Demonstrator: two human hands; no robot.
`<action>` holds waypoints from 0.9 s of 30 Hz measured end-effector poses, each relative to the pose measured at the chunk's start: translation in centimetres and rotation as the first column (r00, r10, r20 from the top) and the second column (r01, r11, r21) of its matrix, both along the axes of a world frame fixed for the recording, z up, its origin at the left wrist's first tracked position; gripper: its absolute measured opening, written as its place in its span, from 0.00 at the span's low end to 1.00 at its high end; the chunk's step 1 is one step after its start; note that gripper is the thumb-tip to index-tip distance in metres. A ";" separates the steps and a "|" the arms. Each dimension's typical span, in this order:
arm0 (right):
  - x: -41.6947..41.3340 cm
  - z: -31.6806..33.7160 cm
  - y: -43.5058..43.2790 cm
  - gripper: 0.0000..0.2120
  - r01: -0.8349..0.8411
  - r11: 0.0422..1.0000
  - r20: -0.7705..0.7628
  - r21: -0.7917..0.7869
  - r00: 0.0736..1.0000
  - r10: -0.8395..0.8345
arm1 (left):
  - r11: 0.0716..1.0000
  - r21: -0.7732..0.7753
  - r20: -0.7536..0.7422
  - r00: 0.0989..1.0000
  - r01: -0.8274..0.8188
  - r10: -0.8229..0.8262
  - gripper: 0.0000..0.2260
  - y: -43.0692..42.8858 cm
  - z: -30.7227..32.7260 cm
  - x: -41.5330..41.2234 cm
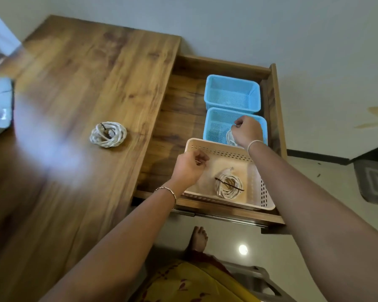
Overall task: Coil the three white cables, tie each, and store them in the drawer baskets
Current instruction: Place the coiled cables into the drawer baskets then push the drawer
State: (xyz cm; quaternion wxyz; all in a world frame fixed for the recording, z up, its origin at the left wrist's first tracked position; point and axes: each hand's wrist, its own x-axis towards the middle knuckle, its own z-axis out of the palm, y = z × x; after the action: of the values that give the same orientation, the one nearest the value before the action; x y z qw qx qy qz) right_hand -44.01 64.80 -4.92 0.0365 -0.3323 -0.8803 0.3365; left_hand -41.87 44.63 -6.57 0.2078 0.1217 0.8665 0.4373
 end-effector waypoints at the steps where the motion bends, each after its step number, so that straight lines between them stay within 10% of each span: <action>1: -0.3 0.3 -1.1 0.11 -0.022 1.000 -0.017 0.007 1.000 0.022 | 1.000 0.012 -0.019 0.999 -0.029 0.029 0.06 -0.7 0.5 -0.1; 14: -4.8 2.7 -16.2 0.08 -0.333 0.943 -0.206 0.013 0.922 0.328 | 0.873 0.156 -0.124 0.868 -0.461 0.481 0.03 -12.3 5.6 -4.0; 27: -9.5 2.1 -25.0 0.26 -0.593 0.805 0.028 0.002 0.805 0.593 | 0.539 0.011 0.013 0.539 -0.842 0.842 0.23 -19.0 3.8 -7.9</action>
State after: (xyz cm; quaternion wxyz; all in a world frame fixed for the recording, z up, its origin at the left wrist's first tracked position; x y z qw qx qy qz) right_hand -53.48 39.77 -2.81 -0.0799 -0.0451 -0.9423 0.3219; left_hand -49.76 25.62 -2.73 -0.0261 -0.3090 0.8144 0.4906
